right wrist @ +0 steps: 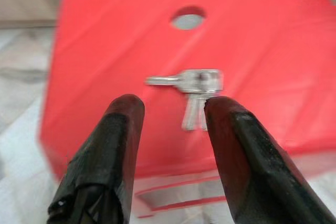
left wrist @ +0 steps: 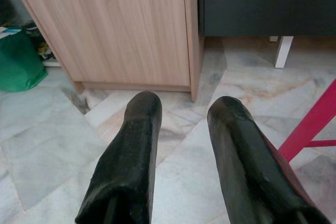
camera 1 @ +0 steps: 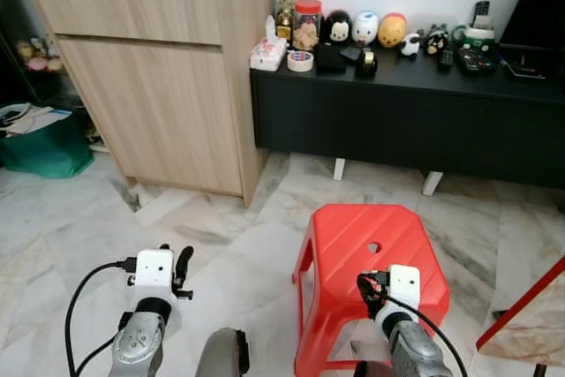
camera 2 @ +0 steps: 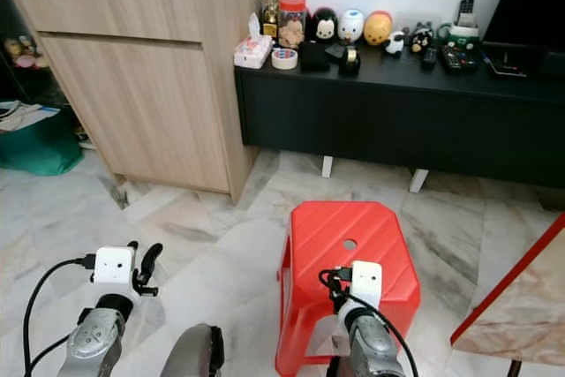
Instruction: Hang keys on a hook
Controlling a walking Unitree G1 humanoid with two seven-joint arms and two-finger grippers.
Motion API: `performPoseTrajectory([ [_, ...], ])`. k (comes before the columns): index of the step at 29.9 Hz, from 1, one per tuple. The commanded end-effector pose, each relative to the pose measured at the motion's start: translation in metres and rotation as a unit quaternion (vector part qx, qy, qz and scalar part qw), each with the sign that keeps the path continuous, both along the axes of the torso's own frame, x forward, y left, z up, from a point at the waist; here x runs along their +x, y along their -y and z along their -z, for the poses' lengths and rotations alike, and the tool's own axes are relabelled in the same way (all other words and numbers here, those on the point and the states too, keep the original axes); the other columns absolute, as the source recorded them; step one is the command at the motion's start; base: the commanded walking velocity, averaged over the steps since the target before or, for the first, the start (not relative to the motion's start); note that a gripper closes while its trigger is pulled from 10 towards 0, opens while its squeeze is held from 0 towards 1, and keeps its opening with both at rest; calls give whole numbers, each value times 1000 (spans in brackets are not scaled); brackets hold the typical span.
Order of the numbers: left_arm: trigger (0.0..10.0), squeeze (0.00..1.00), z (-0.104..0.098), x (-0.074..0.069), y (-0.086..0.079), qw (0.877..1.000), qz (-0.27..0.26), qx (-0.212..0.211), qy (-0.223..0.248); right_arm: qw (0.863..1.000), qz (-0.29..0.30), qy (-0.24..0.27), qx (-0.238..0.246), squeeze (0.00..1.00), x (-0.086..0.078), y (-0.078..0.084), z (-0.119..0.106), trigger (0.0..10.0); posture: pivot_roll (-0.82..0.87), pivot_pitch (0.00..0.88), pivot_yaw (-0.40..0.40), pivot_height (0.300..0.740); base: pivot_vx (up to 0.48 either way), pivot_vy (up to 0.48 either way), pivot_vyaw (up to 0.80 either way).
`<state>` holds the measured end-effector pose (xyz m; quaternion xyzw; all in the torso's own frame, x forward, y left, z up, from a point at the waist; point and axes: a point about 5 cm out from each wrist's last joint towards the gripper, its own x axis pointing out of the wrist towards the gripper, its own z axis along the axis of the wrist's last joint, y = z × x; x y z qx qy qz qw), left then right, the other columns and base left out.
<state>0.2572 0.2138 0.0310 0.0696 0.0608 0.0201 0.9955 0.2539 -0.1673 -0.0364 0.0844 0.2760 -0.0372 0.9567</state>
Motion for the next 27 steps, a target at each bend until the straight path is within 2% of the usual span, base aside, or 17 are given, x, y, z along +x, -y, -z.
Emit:
performPoseTrajectory([
  [1, 10000, 0, -3, 2, 0, 1000, 1, -7, 4, 1000, 13, 6, 3, 0, 5, 2, -4, 10000, 78, 0, -20, 613, 0, 0, -769],
  [4, 10000, 0, -2, 1, -1, 1000, 0, -8, 3, 1000, 5, 11, -3, 0, 6, 2, -5, 10000, 74, 0, -20, 613, 0, 0, -788],
  [12, 10000, 0, -1, 0, -1, 1000, 1, -7, 1, 1000, -12, 23, -7, 0, 11, -3, -9, 10000, 76, 0, -24, 613, 0, 0, 0],
  [27, 10000, 0, -2, 1, -1, 1000, 2, -9, 3, 999, -41, 29, 2, 0, 13, -15, -10, 10000, 78, 0, -22, 613, 272, 0, 0],
])
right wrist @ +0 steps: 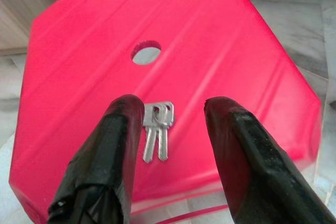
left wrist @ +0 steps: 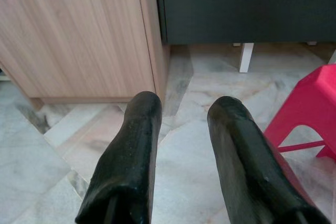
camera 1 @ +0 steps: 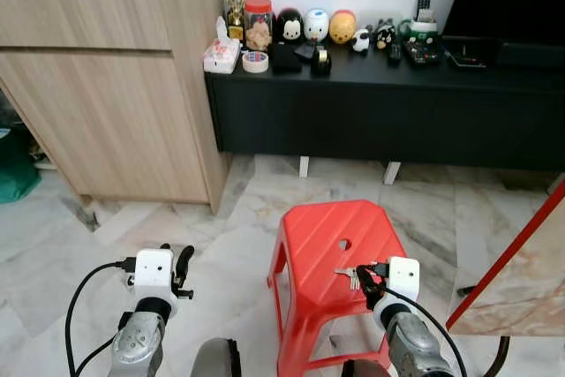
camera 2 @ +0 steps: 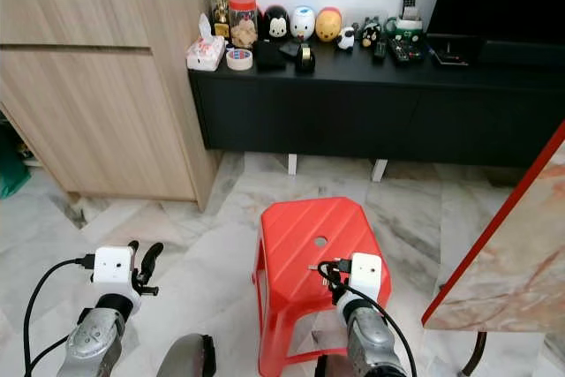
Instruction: Hang keys on a hook
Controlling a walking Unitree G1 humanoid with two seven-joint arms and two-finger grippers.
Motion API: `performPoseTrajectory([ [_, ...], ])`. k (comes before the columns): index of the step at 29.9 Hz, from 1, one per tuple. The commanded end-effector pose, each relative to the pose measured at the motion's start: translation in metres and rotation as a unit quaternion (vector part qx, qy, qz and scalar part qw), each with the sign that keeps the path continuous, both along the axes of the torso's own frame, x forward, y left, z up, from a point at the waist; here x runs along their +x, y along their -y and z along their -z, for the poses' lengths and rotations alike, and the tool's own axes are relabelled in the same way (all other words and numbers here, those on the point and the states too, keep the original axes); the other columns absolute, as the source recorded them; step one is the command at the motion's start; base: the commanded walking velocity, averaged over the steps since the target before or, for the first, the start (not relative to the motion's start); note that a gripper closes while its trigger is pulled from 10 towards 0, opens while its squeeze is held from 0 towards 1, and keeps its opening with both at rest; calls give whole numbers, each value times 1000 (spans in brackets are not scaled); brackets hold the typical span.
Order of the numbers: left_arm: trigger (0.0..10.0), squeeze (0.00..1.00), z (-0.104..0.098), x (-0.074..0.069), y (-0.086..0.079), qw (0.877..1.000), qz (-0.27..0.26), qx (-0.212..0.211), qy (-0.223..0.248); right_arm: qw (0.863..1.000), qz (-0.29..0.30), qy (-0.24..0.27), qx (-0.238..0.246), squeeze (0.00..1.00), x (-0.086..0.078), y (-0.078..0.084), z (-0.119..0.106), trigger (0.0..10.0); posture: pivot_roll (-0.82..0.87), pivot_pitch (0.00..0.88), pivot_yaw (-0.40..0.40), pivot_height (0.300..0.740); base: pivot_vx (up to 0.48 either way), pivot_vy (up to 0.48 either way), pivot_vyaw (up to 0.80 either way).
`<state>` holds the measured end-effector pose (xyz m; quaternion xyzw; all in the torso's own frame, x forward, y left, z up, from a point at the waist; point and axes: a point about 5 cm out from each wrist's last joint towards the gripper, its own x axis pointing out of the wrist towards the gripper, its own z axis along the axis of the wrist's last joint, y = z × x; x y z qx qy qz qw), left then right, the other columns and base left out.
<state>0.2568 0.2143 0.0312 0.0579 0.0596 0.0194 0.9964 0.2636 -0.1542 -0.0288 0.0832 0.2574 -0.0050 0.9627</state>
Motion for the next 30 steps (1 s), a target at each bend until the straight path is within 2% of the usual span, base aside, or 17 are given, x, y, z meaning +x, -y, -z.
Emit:
performPoseTrajectory([
  [1, 10000, 0, -2, 1, 0, 1000, 2, 3, 2, 1000, -11, 8, -4, 0, 3, -2, -3, 10000, 78, 0, -22, 613, 292, 0, 0],
  [13, 10000, 0, -1, 0, 0, 1000, 3, 1, 0, 1000, -26, -5, 3, 0, -1, -4, 1, 10000, 79, 0, -25, 613, 302, 0, 0],
  [25, 10000, 0, 0, 0, 0, 1000, 2, 0, -1, 998, -64, -19, 10, 0, -4, -11, 4, 10000, 76, 0, -27, 613, 0, 0, 0],
  [30, 10000, 0, -1, 0, 0, 1000, 2, 0, 0, 996, -82, -6, 15, 0, -3, -15, 2, 10000, 76, 0, -26, 613, 0, 0, 654],
])
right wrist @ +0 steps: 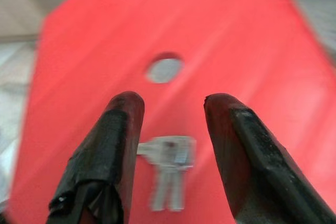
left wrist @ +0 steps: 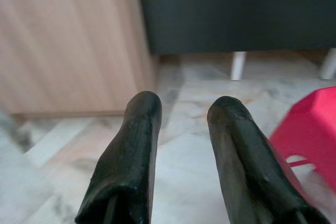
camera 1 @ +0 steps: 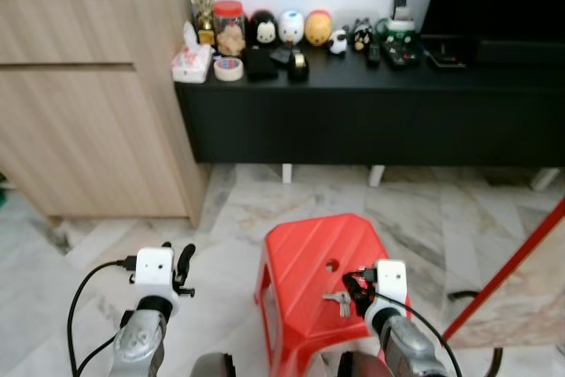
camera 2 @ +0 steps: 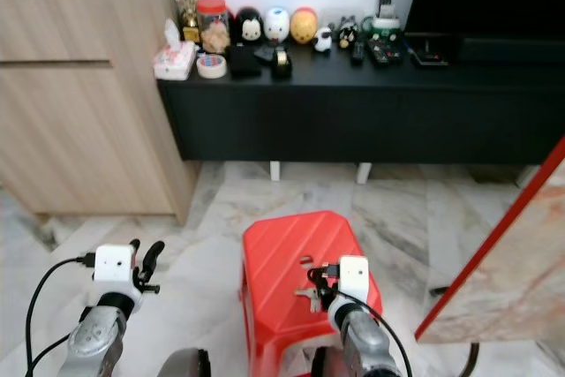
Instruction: Hang keys on a hook
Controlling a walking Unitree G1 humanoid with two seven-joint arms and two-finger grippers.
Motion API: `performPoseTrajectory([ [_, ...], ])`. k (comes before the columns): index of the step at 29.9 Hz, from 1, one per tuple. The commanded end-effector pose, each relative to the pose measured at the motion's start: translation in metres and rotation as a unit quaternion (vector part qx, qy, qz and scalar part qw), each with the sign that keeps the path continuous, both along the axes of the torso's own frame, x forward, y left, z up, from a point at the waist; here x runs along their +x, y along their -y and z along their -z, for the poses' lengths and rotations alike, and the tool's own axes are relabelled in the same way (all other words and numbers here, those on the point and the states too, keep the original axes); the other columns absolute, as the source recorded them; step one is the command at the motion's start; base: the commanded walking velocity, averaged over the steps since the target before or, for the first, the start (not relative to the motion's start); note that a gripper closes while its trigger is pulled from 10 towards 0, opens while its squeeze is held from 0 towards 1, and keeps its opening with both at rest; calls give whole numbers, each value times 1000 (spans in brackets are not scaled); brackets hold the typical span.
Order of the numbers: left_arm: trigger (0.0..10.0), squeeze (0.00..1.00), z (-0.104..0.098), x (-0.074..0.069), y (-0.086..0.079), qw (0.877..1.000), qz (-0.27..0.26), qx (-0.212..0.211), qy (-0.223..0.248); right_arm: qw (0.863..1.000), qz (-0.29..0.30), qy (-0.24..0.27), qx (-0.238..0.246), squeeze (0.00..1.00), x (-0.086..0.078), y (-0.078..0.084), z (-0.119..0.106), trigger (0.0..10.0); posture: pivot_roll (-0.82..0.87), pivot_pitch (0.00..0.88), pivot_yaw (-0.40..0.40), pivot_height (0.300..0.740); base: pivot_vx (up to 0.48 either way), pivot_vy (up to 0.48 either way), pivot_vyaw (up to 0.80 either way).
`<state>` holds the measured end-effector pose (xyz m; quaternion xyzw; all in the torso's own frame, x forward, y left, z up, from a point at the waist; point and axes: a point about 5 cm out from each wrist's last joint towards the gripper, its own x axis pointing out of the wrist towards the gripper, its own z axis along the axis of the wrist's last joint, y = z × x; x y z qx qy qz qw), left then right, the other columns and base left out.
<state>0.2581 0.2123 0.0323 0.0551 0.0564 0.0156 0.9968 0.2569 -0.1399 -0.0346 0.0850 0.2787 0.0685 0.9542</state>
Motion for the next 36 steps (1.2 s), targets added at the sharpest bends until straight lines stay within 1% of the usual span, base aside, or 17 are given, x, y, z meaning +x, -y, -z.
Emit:
performPoseTrajectory([
  [1, 10000, 0, 0, -1, -2, 1000, -1, 3, -3, 1000, -9, 12, -9, 0, 3, -1, -3, 10000, 77, 0, -25, 613, 0, 0, 800],
  [12, 10000, 0, -2, 0, -2, 1000, 3, 3, 0, 1000, -1, 13, -4, 0, 3, -1, -3, 10000, 79, 0, -23, 613, 0, 0, 44],
  [14, 10000, 0, -2, 0, -2, 1000, 4, 3, 0, 1000, -3, 10, -7, 0, 2, -1, -2, 10000, 76, 0, -23, 613, 0, 0, 0],
  [16, 10000, 0, -2, 0, -2, 1000, 5, 4, -1, 1000, 1, 5, -20, 0, 1, 1, -1, 10000, 78, 0, -23, 613, 0, 0, 0],
  [20, 10000, 0, -1, 0, -2, 1000, 6, 5, -2, 1000, 5, 4, -20, 0, 0, 2, -1, 10000, 78, 0, -24, 613, 0, 0, 0],
  [24, 10000, 0, -1, 0, -2, 1000, 5, 6, -4, 1000, -6, 4, -24, 0, 0, 1, 0, 10000, 77, 0, -24, 613, 244, 0, 0],
  [30, 10000, 0, 0, 0, -3, 1000, 3, 9, -5, 1000, -2, 8, -26, 0, 0, 2, -1, 10000, 77, 0, -26, 613, 256, 0, 585],
  [36, 10000, 0, 1, -1, -4, 1000, 4, 14, -10, 1000, 2, 4, -24, 0, -1, 3, 1, 10000, 77, 0, -26, 613, 268, 0, 0],
])
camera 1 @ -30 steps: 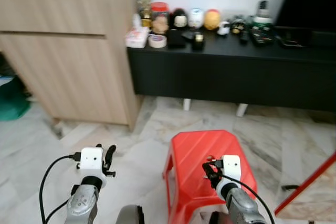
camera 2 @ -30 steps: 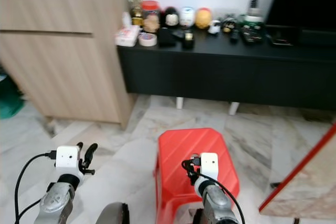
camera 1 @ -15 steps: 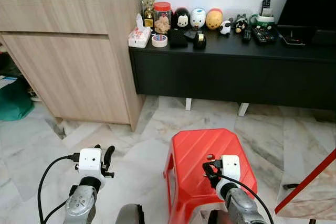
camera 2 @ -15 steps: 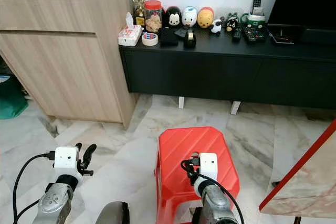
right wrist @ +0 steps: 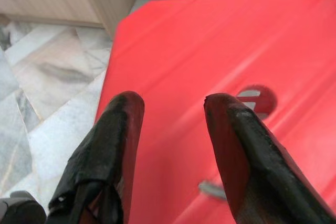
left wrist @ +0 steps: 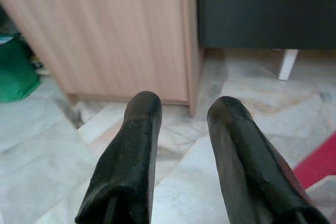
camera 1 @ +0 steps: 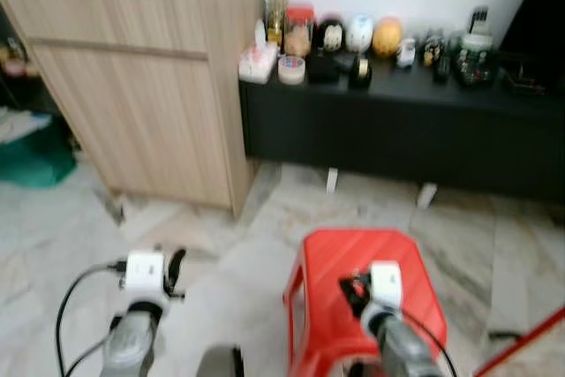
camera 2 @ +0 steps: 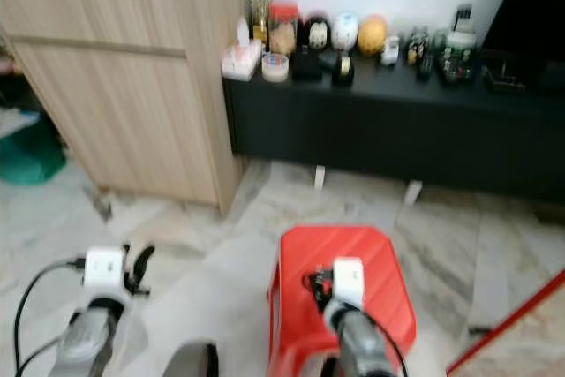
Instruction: Hang keys on a hook
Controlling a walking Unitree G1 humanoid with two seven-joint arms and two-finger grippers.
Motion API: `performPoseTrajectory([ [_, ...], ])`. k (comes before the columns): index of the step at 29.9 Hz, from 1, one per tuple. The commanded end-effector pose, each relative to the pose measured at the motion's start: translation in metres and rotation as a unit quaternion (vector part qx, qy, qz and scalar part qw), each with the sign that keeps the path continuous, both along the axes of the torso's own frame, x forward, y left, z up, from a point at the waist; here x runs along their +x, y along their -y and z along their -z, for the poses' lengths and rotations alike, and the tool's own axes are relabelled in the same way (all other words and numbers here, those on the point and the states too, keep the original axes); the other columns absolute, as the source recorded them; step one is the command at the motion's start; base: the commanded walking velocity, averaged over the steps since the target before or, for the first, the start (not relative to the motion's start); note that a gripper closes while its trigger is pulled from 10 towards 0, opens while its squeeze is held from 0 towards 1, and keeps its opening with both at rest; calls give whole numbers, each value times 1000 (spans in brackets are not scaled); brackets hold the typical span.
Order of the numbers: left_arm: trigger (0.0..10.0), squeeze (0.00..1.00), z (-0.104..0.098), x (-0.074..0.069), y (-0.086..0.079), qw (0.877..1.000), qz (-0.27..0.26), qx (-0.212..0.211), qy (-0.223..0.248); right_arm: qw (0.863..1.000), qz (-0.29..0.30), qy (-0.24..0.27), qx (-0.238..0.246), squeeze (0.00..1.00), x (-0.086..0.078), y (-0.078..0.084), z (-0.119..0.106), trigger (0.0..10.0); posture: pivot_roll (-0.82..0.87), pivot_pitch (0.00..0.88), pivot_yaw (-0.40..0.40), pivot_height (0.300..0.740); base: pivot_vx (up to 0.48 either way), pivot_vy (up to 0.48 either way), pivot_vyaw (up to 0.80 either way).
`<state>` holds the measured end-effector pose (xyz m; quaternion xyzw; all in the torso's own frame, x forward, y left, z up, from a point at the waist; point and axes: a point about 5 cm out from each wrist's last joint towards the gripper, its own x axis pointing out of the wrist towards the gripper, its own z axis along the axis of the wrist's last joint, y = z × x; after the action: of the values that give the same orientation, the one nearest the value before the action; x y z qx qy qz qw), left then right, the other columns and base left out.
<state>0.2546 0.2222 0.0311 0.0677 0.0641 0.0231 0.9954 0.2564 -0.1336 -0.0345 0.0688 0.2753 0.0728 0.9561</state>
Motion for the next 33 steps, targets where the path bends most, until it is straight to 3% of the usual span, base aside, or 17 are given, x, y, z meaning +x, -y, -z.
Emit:
performPoseTrajectory([
  [1, 10000, 0, 0, 3, 6, 1000, 11, 1, -2, 1000, 10, -1, -10, 0, -1, 10, 1, 10000, 78, 0, -27, 613, 251, 0, 0],
  [17, 10000, 0, 1, 1, 6, 1000, 13, 2, -4, 998, -2, -54, -36, 0, -17, 13, 15, 10000, 80, 0, -30, 613, 16, 0, 0],
  [18, 10000, 0, 1, 1, 5, 1000, 13, 2, -4, 998, 1, -54, -33, 322, -17, 14, 15, 10000, 80, 0, -29, 613, 0, 0, 0],
  [19, 10000, 0, 1, 1, 5, 1000, 13, 2, -4, 998, 3, -54, -31, 322, -18, 14, 15, 10000, 80, 0, -29, 613, 0, 0, 0],
  [20, 10000, 0, 1, 1, 5, 1000, 13, 2, -5, 997, 8, -61, -35, 1000, -19, 16, 16, 10000, 79, 0, -29, 613, 0, 0, 0],
  [33, 10000, 0, 2, 0, 7, 1000, 15, 1, -7, 992, 6, -124, -30, 1000, -27, 17, 26, 10000, 78, 0, -26, 613, 0, 0, 0],
])
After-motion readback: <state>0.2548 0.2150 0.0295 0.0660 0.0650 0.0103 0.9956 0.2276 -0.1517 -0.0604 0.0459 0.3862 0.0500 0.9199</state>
